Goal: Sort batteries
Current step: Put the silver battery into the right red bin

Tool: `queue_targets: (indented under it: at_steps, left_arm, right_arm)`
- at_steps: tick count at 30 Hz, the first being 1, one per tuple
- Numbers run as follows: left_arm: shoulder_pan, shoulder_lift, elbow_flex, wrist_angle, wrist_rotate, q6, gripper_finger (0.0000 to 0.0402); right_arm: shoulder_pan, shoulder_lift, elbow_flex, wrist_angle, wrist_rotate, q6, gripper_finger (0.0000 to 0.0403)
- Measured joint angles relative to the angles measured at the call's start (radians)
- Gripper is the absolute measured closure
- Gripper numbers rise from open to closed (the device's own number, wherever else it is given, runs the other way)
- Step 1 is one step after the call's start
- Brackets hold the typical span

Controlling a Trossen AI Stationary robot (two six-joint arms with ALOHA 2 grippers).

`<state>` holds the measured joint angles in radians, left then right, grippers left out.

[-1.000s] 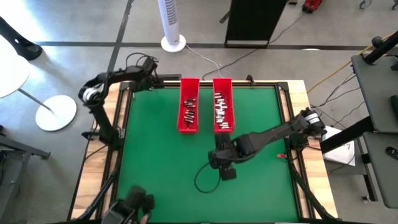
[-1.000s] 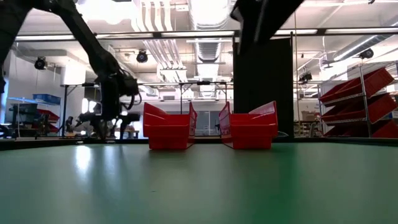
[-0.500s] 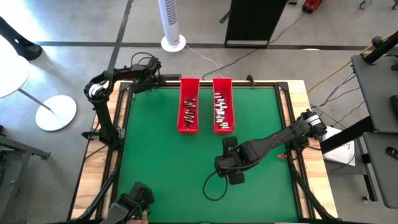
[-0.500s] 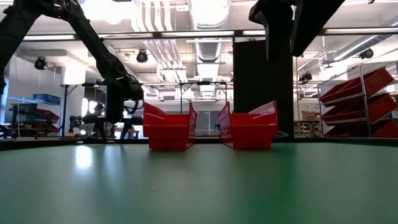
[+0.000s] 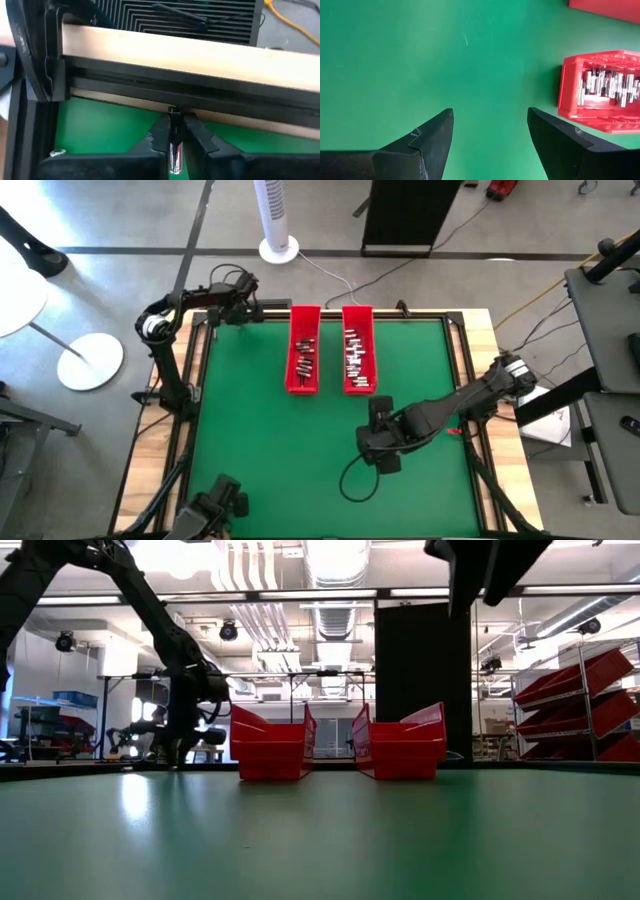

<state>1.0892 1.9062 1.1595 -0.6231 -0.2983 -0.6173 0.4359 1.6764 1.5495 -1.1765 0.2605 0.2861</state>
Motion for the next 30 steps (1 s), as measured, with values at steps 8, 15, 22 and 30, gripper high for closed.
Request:
queue_targets:
  at_steps: [8,15,22,30]
  left_arm:
    - [-0.069,-0.037,-0.007,-0.081,0.020,0.079,0.0386]
    - [-0.142,-0.174,-0.010,-0.066,0.023,0.104,0.0390]
    - [-0.295,-0.504,-0.127,0.118,-0.002,0.128,0.0389]
    - [-0.657,-0.918,-0.480,0.751,0.009,0.108,0.0389]
  right_arm:
    - [0.005,-0.057,-0.039,0.008,0.032,0.007,0.0153]
    - [0.005,-0.089,-0.048,0.084,0.176,-0.015,0.0145]
    - [-0.003,-0.120,-0.201,0.547,0.016,-0.101,0.0146]
    - [-0.041,-0.114,-0.430,1.352,-0.006,-0.212,0.0164]
